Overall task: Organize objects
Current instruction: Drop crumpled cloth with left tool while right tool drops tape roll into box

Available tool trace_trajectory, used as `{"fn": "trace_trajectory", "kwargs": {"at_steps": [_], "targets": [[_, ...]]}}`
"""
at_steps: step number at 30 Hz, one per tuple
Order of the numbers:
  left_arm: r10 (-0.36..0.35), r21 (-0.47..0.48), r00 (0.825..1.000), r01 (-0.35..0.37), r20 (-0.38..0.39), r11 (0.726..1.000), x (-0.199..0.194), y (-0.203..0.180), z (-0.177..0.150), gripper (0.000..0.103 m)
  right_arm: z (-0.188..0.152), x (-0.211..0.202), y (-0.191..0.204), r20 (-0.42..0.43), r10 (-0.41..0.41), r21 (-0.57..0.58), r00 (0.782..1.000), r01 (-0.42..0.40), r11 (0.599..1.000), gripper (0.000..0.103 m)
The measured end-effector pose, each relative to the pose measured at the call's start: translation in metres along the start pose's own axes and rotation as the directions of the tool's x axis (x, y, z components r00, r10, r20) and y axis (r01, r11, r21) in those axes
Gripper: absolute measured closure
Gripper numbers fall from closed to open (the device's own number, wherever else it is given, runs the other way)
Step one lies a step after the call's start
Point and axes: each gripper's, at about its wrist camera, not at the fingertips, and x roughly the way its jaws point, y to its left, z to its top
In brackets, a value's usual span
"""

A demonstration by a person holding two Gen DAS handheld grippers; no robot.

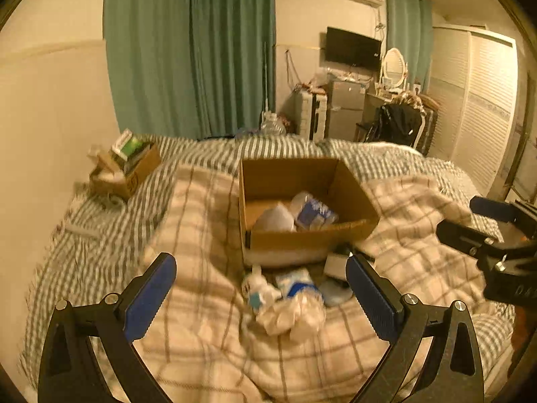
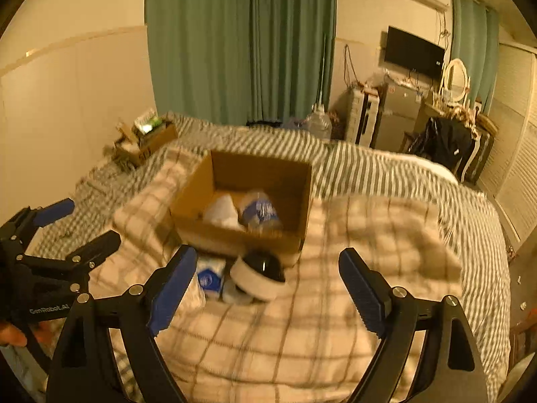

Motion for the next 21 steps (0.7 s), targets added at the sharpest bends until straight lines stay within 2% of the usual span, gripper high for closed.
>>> {"fn": "trace_trajectory", "kwargs": {"at_steps": [4,10,13,17,19,20,21], "targets": [[0.006,-0.006,0.997,-0.007,-0.082,1.000,0.026,-0.006,-0.033,0.000,-0.028,0.030,0.007,-0.071,0.013,-0.021,0.997,-0.015,1.000,0.016],[0.031,-0.009,0.980,-0.033,-0.197,0.999,0.067,-0.010,-0.066,0.000,-0.048,0.062,0.010,-0.140,0.000,-0.044,0.990,-0.006,0.999,0.016],[-0.016,-0.029,0.976,0.010,-0.217,1.000,0.075,-0.014,-0.068,0.000,-0.053,0.074,0.008,-0.167,-0.007,-0.039,0.986,0.000,0.999,0.016],[-0.046,-0.010,0.967,0.045,-0.249,0.999,0.096,-0.027,-0.068,0.000,-0.057,0.085,0.002,-0.190,-0.017,-0.025,0.982,0.012,1.000,0.016],[-0.060,-0.013,0.959,0.059,-0.278,0.998,0.110,-0.030,-0.070,0.004,-0.059,0.088,-0.001,-0.196,-0.025,-0.021,0.980,0.021,1.000,0.016],[-0.078,-0.024,0.950,0.074,-0.302,0.997,0.118,-0.030,-0.073,0.013,-0.059,0.088,-0.001,-0.198,-0.029,-0.021,0.980,0.025,0.999,0.016],[-0.092,-0.033,0.943,0.086,-0.320,0.996,0.125,-0.031,-0.075,0.028,-0.060,0.090,-0.002,-0.200,-0.031,-0.020,0.979,0.027,0.999,0.016]]}}
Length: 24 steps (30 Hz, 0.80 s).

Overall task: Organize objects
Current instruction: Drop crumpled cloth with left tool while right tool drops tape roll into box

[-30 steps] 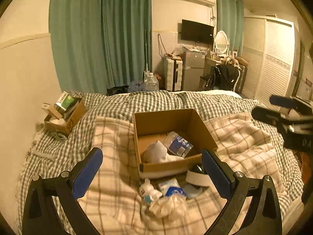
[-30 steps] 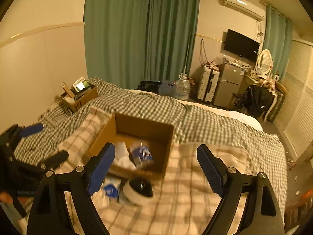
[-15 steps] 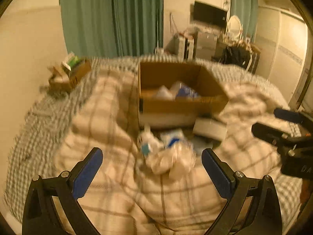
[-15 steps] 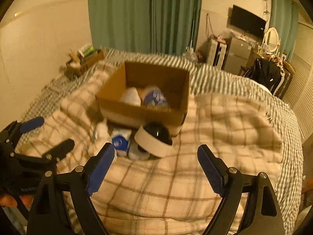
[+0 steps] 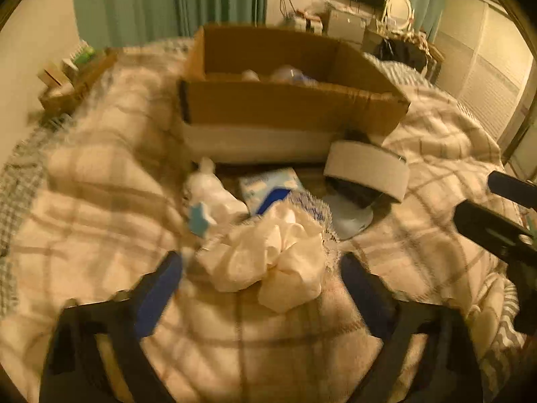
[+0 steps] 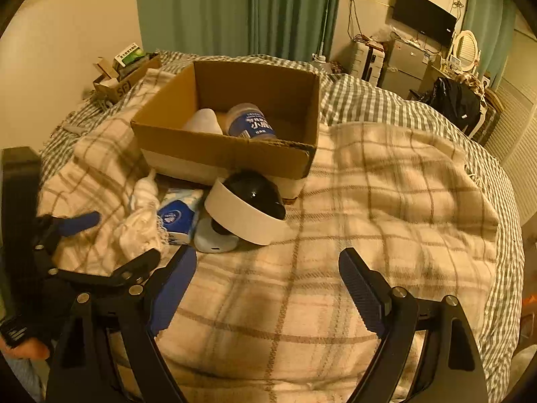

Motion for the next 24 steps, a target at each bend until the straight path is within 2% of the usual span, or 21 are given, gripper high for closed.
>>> {"fn": "trace_trajectory", "kwargs": {"at_steps": [1,2,3,6,8,12,15,19,21,24], "targets": [[-0.016,-0.006,1.000,0.015,-0.021,1.000,0.007,0.002,0.000,0.036,-0.001,0.001,-0.001,-0.002,0.000,0.001,1.000,0.000,1.000,0.016],[-0.024,-0.011,0.999,0.024,-0.031,1.000,0.009,0.002,0.000,0.054,0.000,0.002,0.000,-0.002,0.000,0.001,1.000,0.000,1.000,0.016],[-0.037,-0.015,0.999,0.037,-0.035,0.999,0.010,0.003,-0.002,0.067,0.000,0.003,0.000,-0.003,0.000,-0.001,1.000,0.000,1.000,0.016],[-0.056,-0.033,0.998,0.057,0.016,0.998,-0.003,0.010,-0.002,0.079,0.001,0.007,0.004,-0.004,-0.004,-0.025,1.000,0.004,1.000,0.016],[-0.049,-0.043,0.997,0.052,0.058,0.998,-0.018,0.015,0.000,0.079,0.004,0.012,0.009,-0.001,-0.008,-0.049,1.000,0.008,0.999,0.016],[-0.036,-0.041,0.995,0.040,0.089,0.998,-0.035,0.024,0.006,0.079,0.014,0.027,0.022,0.005,-0.028,-0.135,1.000,0.028,0.990,0.016],[-0.020,-0.046,0.995,0.025,0.095,0.999,-0.038,0.032,0.006,0.079,0.019,0.045,0.030,-0.021,-0.051,-0.192,0.998,0.046,0.980,0.016],[-0.039,-0.066,0.996,0.044,0.081,0.997,-0.033,0.040,0.005,0.079,0.022,0.062,0.030,-0.037,-0.078,-0.207,0.996,0.068,0.976,0.017],[-0.044,-0.066,0.997,0.048,0.069,0.997,-0.028,0.040,0.005,0.079,0.023,0.066,0.030,-0.040,-0.078,-0.211,0.996,0.068,0.975,0.019],[-0.051,-0.069,0.997,0.054,0.056,0.996,-0.024,0.041,0.004,0.079,0.024,0.074,0.030,-0.061,-0.059,-0.223,0.996,0.044,0.974,0.036]]}}
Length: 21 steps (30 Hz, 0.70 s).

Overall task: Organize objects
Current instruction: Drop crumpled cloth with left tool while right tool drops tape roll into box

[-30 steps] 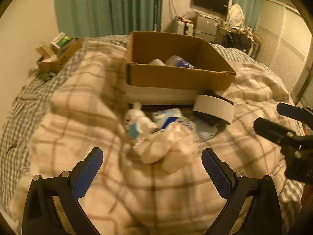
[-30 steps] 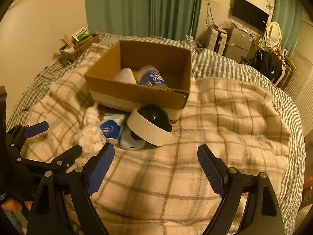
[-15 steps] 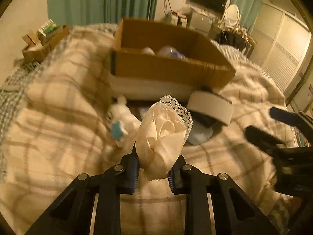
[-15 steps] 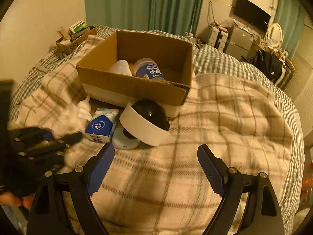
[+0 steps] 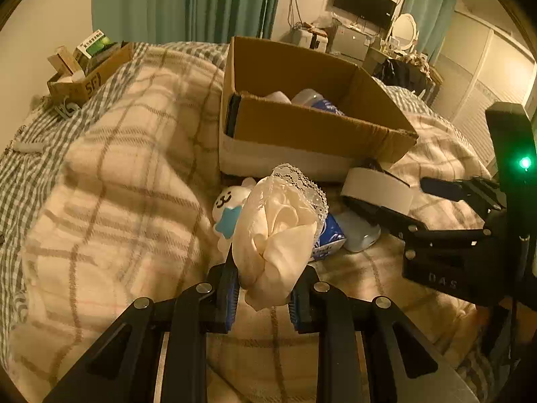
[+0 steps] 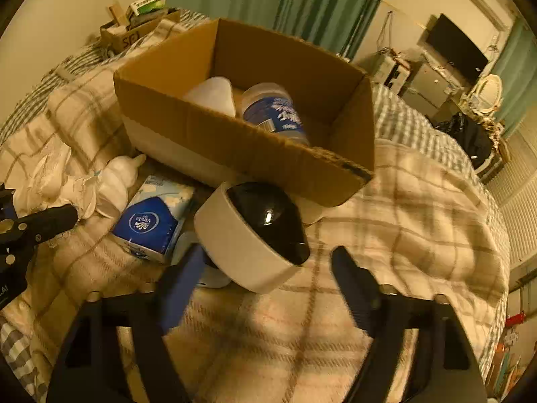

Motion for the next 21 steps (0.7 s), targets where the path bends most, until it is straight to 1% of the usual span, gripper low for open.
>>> {"fn": "trace_trajectory", "kwargs": {"at_steps": [1,2,4,10,12,14,18,21], "targets": [[-0.001,-0.002,1.000,0.001,-0.003,1.000,0.001,0.001,-0.001,0.079,0.000,0.001,0.001,-0.003,0.028,-0.001,1.000,-0.028,1.000,0.046],[-0.003,-0.004,1.000,0.003,-0.006,1.000,0.002,0.001,-0.001,0.079,0.000,0.002,0.002,-0.002,0.042,0.002,0.999,-0.042,0.999,0.047],[-0.004,-0.008,1.000,0.004,-0.010,1.000,0.003,0.002,-0.001,0.079,0.000,0.000,0.003,-0.001,0.028,-0.003,1.000,-0.028,1.000,0.049],[-0.007,-0.005,1.000,0.007,-0.012,1.000,0.002,0.000,-0.002,0.079,0.002,-0.017,-0.001,0.045,-0.013,0.015,0.999,0.012,1.000,0.064],[-0.006,-0.004,1.000,0.006,-0.008,1.000,-0.001,-0.001,-0.002,0.079,0.002,-0.024,-0.005,0.058,-0.014,0.030,0.998,0.012,0.999,0.067],[-0.007,-0.003,1.000,0.007,-0.003,1.000,-0.005,-0.003,-0.002,0.079,0.001,-0.032,-0.011,0.070,-0.006,0.056,0.998,0.002,0.998,0.070],[-0.008,0.003,1.000,0.008,0.010,1.000,-0.013,-0.007,-0.001,0.079,0.002,-0.048,-0.022,0.094,0.014,0.101,0.996,-0.023,0.995,0.073],[-0.008,0.007,1.000,0.008,0.015,1.000,-0.018,-0.010,0.000,0.079,0.002,-0.065,-0.029,0.121,0.032,0.133,0.992,-0.048,0.990,0.079]]}}
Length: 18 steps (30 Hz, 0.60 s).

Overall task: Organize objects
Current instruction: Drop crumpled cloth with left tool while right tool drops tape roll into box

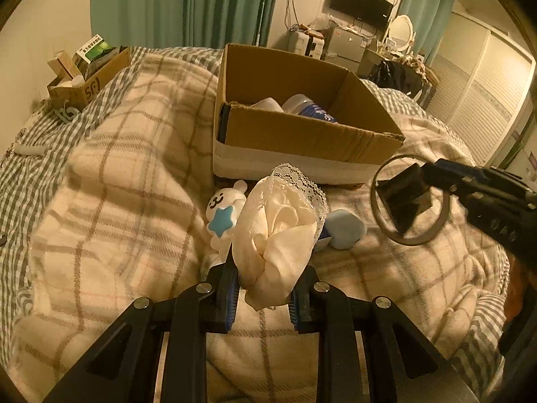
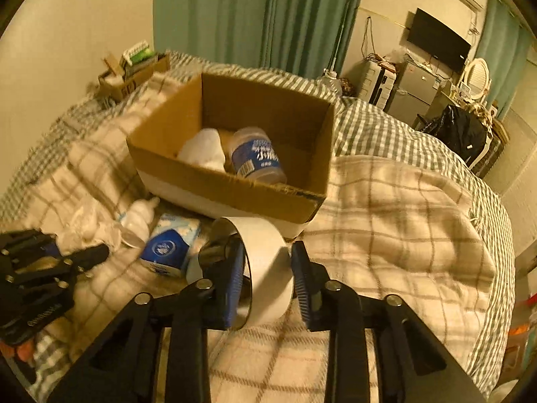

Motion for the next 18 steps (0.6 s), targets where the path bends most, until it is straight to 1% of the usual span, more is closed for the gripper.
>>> {"fn": "trace_trajectory", "kwargs": {"at_steps": [2,3,4,5,8,14,18], "targets": [[-0.001,0.003,1.000,0.001,0.001,1.000,-0.002,-0.002,0.000,0.079,0.003,-0.012,-0.005,0.022,0.030,0.032,0.999,-0.031,0.999,0.087],[0.000,0.005,1.000,0.000,0.002,1.000,-0.004,-0.004,0.000,0.079,0.004,-0.016,-0.007,0.030,0.038,0.040,0.999,-0.039,0.998,0.090],[0.001,0.008,1.000,-0.001,0.003,1.000,-0.006,-0.006,0.001,0.079,0.005,-0.020,-0.008,0.035,0.037,0.044,0.999,-0.039,0.998,0.096],[0.001,0.010,1.000,-0.001,0.005,1.000,-0.008,-0.007,0.001,0.079,0.006,-0.024,-0.008,0.043,0.035,0.047,0.998,-0.037,0.998,0.097],[0.004,0.016,1.000,-0.005,0.014,1.000,-0.015,-0.010,0.002,0.079,0.008,-0.032,-0.011,0.051,0.044,0.056,0.998,-0.047,0.997,0.097],[0.012,0.020,1.000,-0.012,0.027,1.000,-0.028,-0.014,0.007,0.079,0.007,-0.049,-0.011,0.070,0.036,0.053,0.997,-0.040,0.998,0.097],[0.009,0.032,0.999,-0.011,0.051,0.999,-0.039,-0.017,0.019,0.079,0.013,-0.065,-0.013,0.095,0.023,0.045,0.995,-0.027,0.999,0.097]]}}
